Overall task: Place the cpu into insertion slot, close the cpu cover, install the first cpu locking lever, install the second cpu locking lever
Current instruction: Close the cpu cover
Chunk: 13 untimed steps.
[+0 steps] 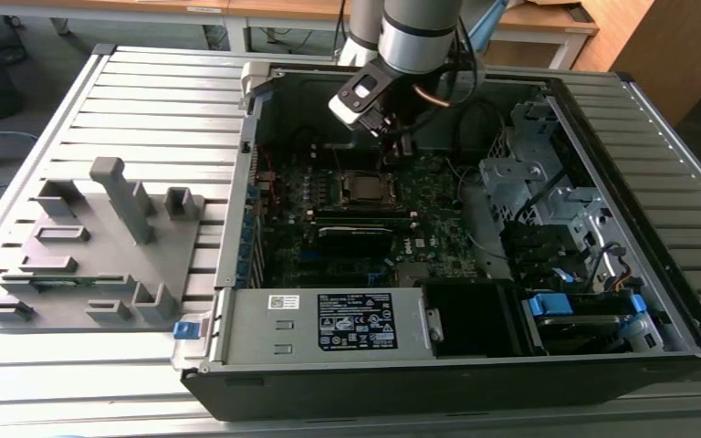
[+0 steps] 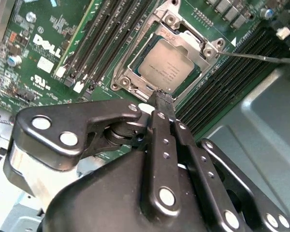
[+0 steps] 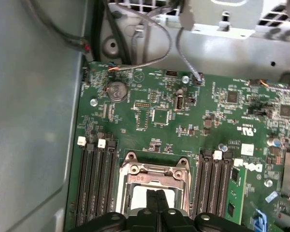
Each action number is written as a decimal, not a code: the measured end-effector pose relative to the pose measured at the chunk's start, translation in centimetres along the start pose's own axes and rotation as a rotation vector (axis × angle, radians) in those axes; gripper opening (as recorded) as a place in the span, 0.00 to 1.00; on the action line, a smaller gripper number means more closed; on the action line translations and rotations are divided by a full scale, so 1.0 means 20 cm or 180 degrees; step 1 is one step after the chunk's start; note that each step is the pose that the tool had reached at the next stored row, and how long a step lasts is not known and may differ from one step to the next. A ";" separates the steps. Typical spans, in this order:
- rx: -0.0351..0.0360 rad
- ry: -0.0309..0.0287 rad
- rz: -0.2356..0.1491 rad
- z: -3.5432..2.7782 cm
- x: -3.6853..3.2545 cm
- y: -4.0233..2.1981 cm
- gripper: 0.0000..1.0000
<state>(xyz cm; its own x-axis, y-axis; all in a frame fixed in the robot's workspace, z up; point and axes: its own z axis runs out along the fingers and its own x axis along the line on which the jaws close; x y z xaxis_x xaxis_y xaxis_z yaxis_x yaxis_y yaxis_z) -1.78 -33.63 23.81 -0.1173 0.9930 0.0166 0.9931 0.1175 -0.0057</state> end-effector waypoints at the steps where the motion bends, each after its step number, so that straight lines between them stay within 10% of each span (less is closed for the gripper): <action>1: 0.0001 0.0000 -0.0053 0.000 0.000 0.000 0.11; 13: 0.0010 -0.0003 -0.0579 0.003 0.000 0.000 0.11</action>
<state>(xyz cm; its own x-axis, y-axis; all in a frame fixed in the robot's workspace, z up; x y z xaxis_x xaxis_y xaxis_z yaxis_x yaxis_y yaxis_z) -1.78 -33.63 23.75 -0.2951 0.9553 0.0165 0.9554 0.2952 -0.0058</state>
